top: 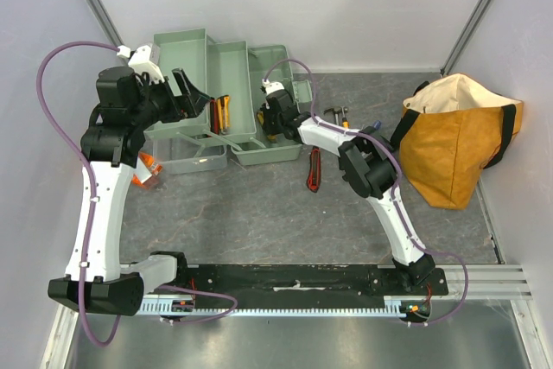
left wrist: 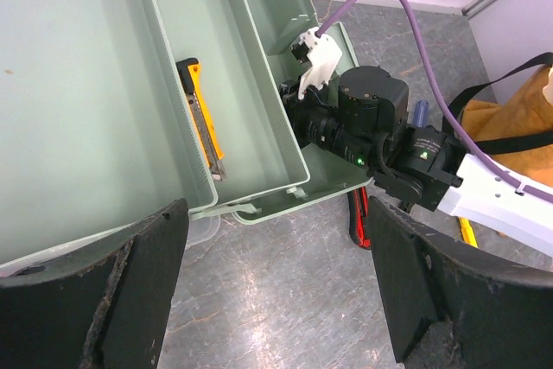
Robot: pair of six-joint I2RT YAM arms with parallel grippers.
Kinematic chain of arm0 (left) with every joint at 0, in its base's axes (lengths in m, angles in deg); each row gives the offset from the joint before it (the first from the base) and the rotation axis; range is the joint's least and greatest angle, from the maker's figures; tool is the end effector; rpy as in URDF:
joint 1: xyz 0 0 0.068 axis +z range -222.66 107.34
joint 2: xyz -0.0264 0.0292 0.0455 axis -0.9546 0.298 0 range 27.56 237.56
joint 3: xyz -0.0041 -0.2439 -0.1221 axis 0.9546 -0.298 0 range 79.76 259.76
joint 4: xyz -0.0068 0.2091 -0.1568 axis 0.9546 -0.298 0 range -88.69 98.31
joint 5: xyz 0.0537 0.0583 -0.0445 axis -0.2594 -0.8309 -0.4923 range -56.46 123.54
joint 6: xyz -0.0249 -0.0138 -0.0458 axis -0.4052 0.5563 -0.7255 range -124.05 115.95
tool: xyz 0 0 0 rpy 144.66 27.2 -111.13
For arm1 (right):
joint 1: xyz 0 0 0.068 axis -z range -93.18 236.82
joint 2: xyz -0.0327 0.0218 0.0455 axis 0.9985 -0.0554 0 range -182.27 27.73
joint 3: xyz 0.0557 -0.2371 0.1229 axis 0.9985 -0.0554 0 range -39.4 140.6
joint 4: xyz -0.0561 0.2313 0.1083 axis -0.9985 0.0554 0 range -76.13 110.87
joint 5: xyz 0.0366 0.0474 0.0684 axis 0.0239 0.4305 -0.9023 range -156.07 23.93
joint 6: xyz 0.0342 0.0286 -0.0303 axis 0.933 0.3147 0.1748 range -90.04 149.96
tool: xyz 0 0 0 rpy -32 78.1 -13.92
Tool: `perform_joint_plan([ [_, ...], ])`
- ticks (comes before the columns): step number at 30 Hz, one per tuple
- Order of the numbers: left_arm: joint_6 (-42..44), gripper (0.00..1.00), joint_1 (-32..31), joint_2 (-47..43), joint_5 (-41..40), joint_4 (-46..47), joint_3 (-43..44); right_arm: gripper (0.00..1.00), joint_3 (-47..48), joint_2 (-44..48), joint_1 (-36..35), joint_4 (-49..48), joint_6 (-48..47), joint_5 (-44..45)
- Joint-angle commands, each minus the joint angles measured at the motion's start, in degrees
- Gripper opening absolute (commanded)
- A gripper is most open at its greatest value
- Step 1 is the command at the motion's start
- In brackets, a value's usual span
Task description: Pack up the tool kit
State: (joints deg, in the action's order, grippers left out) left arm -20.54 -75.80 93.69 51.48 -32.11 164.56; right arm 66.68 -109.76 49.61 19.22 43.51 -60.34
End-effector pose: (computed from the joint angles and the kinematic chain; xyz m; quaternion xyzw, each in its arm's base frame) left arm 0.2254 -0.0233 0.4502 -0.0082 0.8223 -0.2216 0.5240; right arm 0.4343 0.3254 0.1498 -0.1612 0.8785 0.1514 0.4235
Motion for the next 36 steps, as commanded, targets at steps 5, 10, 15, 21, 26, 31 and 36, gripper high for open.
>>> perform_joint_plan([
  [5, 2.1, 0.89, -0.3, -0.7, -0.5, 1.0, 1.7, 0.07, 1.3, 3.8, -0.1, 2.5, 2.8, 4.6],
  [10, 2.1, 0.89, -0.2, -1.0, -0.5, 1.0, 1.8, 0.05, 2.5, 6.9, 0.5, 1.5, 3.9, 5.1],
  [15, 2.1, 0.89, -0.3, -1.0, -0.5, 1.0, 1.8, 0.05, 3.6, 9.7, 1.1, 0.6, 4.4, 4.6],
  [21, 2.1, 0.89, -0.2, -1.4, -0.6, 1.0, 1.7, 0.05, 5.5, 13.3, 2.1, 0.6, 5.2, 4.9],
  [26, 2.1, 0.89, -0.2, -1.8, -0.9, 1.0, 1.4, 0.06, 8.0, 16.7, 2.9, 0.5, 6.8, 1.0],
  [31, 2.0, 0.89, -0.3, -2.1, -1.0, 1.0, 1.3, 0.08, 11.3, 18.7, 2.8, 0.2, 9.5, -4.9],
  [36, 1.8, 0.89, -0.3, -2.7, -0.9, 0.9, 1.1, 0.08, 11.1, 18.9, 0.2, -0.9, 13.3, -7.5],
])
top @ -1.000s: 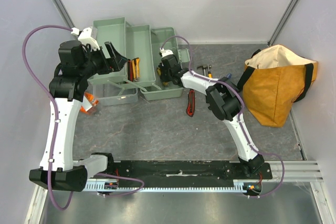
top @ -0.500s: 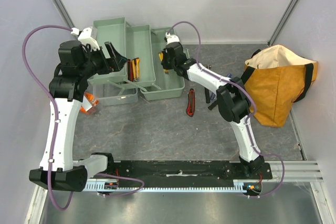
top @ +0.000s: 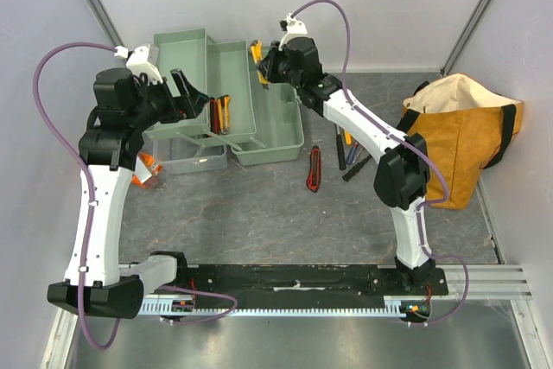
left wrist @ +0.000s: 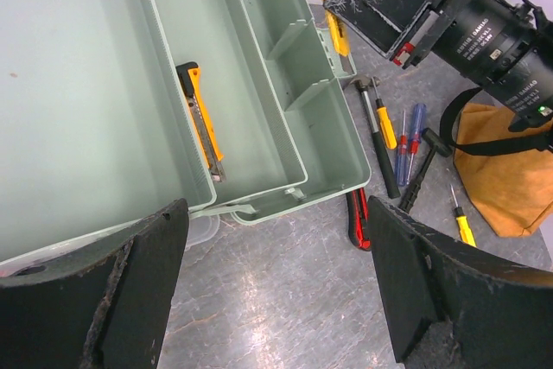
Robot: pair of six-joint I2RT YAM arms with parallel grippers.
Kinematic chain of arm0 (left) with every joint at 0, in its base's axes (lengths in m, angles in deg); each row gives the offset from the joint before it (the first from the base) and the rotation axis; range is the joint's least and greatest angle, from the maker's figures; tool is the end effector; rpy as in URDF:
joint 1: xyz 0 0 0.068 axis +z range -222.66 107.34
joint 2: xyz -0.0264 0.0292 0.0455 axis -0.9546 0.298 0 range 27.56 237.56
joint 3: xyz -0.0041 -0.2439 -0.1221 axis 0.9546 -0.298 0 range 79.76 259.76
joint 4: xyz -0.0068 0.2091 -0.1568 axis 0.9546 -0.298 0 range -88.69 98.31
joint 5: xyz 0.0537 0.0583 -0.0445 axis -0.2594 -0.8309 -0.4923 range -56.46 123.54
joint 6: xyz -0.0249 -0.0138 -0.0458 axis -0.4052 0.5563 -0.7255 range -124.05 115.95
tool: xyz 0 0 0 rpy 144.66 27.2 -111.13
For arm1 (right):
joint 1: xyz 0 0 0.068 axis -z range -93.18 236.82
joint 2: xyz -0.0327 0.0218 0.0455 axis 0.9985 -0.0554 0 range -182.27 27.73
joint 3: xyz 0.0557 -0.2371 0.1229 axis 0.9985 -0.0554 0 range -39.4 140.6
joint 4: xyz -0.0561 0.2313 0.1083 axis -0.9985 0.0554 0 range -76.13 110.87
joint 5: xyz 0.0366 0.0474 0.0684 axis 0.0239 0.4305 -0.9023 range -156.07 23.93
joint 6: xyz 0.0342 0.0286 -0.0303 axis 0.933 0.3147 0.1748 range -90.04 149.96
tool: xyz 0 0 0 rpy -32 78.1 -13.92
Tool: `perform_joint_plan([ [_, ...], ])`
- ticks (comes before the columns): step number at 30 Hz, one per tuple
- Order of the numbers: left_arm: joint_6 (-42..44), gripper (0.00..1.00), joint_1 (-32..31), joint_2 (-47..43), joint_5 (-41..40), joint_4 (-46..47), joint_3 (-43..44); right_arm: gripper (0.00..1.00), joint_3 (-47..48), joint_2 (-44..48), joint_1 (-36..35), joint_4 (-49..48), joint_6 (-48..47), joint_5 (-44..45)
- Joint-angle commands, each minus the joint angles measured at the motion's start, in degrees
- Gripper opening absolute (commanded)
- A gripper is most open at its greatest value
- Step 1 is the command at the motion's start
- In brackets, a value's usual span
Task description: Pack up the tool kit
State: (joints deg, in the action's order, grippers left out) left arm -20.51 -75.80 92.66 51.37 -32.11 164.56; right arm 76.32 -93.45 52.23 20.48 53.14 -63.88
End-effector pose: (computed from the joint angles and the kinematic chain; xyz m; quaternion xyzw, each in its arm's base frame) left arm 0.2193 -0.0229 0.4538 -0.0068 0.8175 -0.2212 0.5317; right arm 0.4235 0.2904 0.3528 -0.0654 0.7747 0.2906 0.5577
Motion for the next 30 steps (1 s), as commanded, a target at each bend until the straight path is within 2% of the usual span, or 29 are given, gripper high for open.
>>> perform_joint_plan([
  [1, 1.7, 0.89, -0.2, -1.8, -0.7, 0.9, 1.0, 0.08, 1.3, 2.5, -3.2, -2.7, 4.1, -4.0],
  [6, 1.4, 0.89, -0.2, -2.5, -0.6, 0.6, 0.3, 0.11, 1.4, 1.0, -7.6, -2.5, 6.4, -0.5],
  [9, 1.4, 0.89, -0.2, -2.8, -0.6, 0.4, 0.0, 0.13, 0.3, 1.2, -8.7, 0.4, 9.3, 5.3],
  [18, 0.5, 0.89, -0.3, -2.7, 0.1, 0.4, -0.7, 0.14, 0.6, -2.5, -10.8, 5.1, 12.2, 11.5],
  [30, 0.6, 0.89, -0.3, -3.4, 0.5, 0.1, -0.9, 0.20, 4.8, -7.7, -10.9, 7.7, 13.4, 11.1],
])
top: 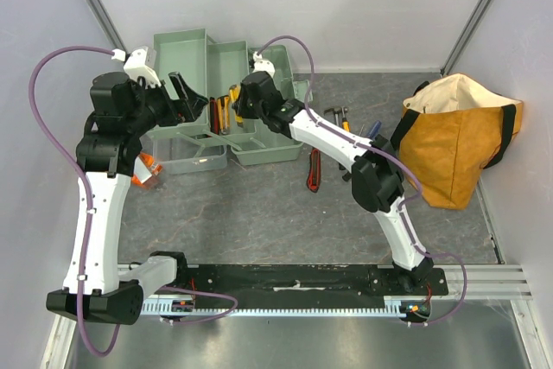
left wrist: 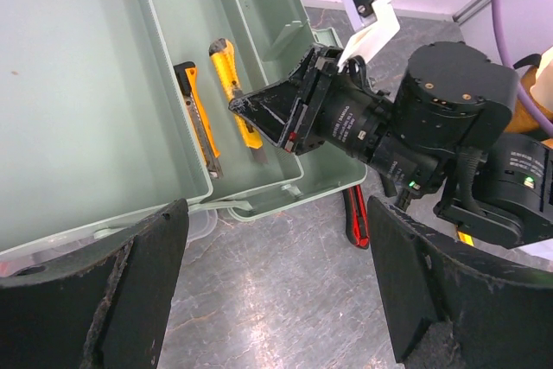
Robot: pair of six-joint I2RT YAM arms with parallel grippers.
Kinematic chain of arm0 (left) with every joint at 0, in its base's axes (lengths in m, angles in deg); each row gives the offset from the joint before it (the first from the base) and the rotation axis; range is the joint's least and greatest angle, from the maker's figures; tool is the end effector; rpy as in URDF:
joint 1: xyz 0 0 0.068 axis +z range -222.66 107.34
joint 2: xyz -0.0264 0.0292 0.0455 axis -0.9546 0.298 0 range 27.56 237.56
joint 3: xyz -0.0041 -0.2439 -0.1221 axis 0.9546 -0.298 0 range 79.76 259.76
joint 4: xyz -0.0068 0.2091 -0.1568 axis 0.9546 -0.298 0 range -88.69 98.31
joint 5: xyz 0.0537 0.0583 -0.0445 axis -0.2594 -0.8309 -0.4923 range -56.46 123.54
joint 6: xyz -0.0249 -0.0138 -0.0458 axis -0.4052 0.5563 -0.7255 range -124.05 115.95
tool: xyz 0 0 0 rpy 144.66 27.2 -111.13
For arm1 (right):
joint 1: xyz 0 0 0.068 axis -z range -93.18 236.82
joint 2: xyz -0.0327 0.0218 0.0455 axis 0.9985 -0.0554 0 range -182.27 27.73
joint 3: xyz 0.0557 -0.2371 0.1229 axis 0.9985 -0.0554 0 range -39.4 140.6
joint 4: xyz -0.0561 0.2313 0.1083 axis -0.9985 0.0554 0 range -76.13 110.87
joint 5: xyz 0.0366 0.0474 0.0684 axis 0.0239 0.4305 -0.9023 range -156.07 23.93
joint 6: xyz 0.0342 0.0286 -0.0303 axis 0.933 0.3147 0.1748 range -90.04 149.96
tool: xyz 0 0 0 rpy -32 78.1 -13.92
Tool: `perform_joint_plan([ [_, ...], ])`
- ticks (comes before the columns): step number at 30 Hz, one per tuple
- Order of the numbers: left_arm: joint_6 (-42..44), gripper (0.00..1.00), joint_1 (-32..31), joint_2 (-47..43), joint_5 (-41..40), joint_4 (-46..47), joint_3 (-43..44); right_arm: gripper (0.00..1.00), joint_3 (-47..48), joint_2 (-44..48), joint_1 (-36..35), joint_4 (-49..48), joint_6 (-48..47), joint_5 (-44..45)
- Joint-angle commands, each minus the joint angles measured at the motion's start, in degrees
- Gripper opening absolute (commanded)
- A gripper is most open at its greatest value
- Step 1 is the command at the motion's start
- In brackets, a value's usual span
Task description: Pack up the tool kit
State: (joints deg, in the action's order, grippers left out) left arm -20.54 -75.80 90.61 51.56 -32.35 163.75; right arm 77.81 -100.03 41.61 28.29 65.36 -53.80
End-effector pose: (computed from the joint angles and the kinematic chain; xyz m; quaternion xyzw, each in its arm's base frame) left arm 0.2084 -0.0225 0.4560 -0.0044 0.8127 -0.2231 0.5383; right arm 0.3803 0.3724 0.2903 -0.0145 0.8402 0.2769 0.4659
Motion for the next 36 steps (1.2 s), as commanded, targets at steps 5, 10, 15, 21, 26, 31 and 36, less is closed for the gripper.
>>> perform_joint_plan([
  [5, 0.8, 0.89, -0.3, -1.7, -0.1, 0.1, -0.1, 0.24, 3.9, -3.4, -0.4, 0.1, 1.1, 0.5],
  [10, 0.7, 0.89, -0.2, -2.0, 0.0, 0.1, -0.4, 0.43, 3.8, -3.9, -0.4, 0.1, 1.4, -1.9],
  [15, 0.9, 0.89, -0.2, -2.4, -0.3, -0.1, -0.3, 0.54, 3.9, -2.1, -0.4, 0.0, 1.3, -1.4],
  [21, 1.0, 0.89, -0.2, -2.5, 0.1, -0.1, 0.1, 0.57, 3.0, 3.4, -0.2, 0.0, -0.9, 0.4],
  [26, 1.1, 0.89, -0.2, -2.8, 0.4, 0.0, 0.7, 0.62, -2.3, 11.0, 1.1, 0.1, -4.9, 1.5],
  [31, 1.1, 0.89, -0.2, -3.5, 2.5, 0.1, 0.4, 0.67, -15.7, 21.7, 5.4, 1.7, -4.4, 5.6],
  [36, -0.5, 0.89, -0.2, -3.9, 5.3, 0.2, -0.2, 0.73, -29.5, 32.3, 9.9, 7.7, -3.8, 14.7],
])
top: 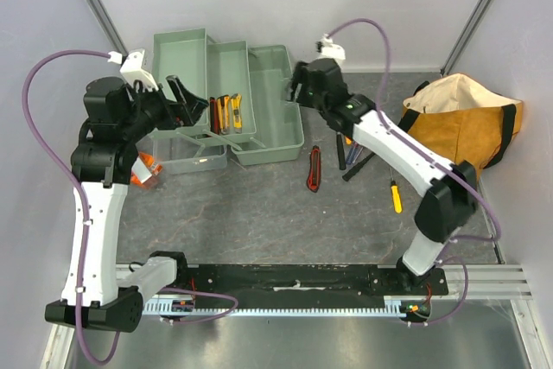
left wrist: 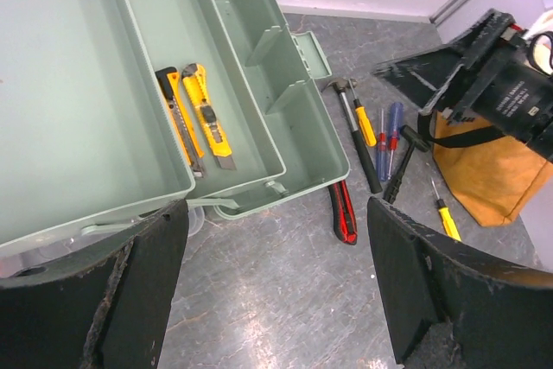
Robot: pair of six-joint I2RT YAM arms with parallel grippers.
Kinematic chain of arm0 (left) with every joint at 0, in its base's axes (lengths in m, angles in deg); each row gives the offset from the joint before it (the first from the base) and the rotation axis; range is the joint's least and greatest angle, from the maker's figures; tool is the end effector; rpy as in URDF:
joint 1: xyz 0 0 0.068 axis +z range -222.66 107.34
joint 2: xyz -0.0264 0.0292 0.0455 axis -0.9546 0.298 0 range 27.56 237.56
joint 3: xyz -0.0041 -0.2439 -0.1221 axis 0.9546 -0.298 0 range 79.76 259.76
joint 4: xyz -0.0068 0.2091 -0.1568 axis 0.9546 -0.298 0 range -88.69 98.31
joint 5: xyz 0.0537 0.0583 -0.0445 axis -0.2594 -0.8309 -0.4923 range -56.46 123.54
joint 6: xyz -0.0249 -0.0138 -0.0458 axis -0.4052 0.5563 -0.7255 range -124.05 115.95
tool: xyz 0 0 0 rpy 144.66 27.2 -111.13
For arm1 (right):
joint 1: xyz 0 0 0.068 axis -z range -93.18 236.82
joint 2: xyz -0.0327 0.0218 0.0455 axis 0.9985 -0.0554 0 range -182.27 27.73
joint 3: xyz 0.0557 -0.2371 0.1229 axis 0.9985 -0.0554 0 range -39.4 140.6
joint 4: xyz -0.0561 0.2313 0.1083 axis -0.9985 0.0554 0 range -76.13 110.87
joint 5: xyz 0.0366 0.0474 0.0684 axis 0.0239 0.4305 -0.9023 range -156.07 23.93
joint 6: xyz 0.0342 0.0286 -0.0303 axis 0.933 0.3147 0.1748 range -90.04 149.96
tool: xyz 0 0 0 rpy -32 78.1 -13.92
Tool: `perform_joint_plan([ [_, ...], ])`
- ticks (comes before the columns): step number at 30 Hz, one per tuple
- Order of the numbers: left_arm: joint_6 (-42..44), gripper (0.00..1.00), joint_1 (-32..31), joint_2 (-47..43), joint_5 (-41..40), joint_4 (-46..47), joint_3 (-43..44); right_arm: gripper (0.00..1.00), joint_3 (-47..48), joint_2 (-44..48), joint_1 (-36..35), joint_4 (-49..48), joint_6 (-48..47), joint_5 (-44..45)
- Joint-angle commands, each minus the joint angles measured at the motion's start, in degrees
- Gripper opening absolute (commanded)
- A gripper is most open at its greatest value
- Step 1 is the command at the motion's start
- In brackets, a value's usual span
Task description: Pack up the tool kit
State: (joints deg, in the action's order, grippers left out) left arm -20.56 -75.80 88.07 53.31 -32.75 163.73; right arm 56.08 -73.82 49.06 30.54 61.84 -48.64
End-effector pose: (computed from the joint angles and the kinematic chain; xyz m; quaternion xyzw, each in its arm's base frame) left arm 0.1925 -0.0226 0.4634 0.0081 0.8014 -0.2358 0.5497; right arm 0.3405 0.2503 0.3641 0.0415 0.8262 0.2090 0.5215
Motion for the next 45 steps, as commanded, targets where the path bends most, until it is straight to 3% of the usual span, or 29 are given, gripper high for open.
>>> perform_joint_plan([
  [1, -0.8, 0.89, -0.3, -1.6, 4.2, 1.1, -0.7, 0.75, -10.6, 8.0, 3.1, 6.4, 0.1, 11.8],
  [7, -1.9, 0.89, -0.3, -2.2, 6.0, 1.9, -2.7, 0.80, -22.5, 14.5, 5.9, 8.6, 1.6, 12.5],
  [11, -2.2, 0.89, -0.3, -2.3, 5.7, 1.9, -3.1, 0.79, -27.9, 13.0, 5.9, 6.6, 0.4, 5.4],
  [16, -2.6, 0.89, -0.3, -2.9, 6.0, 2.0, -3.3, 0.77, -35.9, 11.6, 5.9, -3.2, 0.5, -4.0],
  [25, -3.3, 0.89, -0.2, -3.5, 5.7, 2.0, -4.0, 0.71, -37.7, 5.0, 5.3, -5.3, 1.0, -8.4],
  [32, -3.3, 0.89, -0.3, -3.4, 5.5, 2.0, -4.2, 0.68, -37.0, 0.6, 3.9, -5.2, 2.3, -7.8],
  [38, -3.4, 0.89, -0.3, -3.9, 5.1, 2.6, -4.3, 0.68, -32.9, -3.6, 1.0, -0.8, 1.6, -0.5],
  [45, -3.1, 0.89, -0.2, -4.1, 5.0, 2.6, -4.2, 0.54, -35.1, -3.6, 0.1, 0.9, 4.2, 4.8],
])
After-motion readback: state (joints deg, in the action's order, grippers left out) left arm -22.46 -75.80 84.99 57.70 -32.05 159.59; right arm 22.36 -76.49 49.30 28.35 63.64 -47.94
